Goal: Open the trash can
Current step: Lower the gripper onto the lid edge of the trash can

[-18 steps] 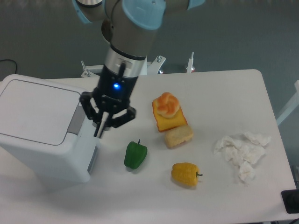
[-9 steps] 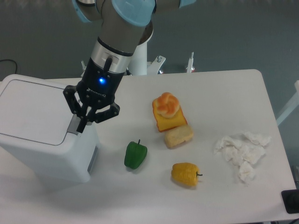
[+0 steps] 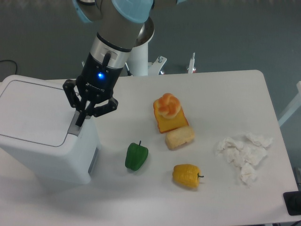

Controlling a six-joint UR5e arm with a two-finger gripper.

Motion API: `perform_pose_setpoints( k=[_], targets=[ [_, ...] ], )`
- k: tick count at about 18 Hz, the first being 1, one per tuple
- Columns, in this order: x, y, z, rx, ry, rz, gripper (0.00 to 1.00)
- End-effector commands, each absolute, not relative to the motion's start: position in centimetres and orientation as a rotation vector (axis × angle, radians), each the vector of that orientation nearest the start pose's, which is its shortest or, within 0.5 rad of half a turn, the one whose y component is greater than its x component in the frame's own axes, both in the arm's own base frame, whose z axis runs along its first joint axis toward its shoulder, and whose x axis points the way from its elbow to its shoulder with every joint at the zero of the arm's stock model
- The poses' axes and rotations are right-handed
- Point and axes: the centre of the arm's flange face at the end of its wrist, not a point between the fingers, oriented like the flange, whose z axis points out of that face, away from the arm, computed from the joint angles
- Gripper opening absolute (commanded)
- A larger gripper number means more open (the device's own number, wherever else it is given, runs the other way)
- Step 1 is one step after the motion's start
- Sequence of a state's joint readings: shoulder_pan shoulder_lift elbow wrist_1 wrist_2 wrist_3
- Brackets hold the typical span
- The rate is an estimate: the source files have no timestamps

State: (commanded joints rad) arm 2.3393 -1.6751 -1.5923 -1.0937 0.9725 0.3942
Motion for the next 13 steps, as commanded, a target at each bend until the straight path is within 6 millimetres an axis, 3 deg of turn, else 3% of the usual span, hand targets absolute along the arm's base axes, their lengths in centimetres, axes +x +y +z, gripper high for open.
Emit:
perform_pose_setpoints(
  k=[13],
  targets=[
    [-24.7,53.2,48.3,-2.496,-0.333,-0.415,0.00]
  ],
)
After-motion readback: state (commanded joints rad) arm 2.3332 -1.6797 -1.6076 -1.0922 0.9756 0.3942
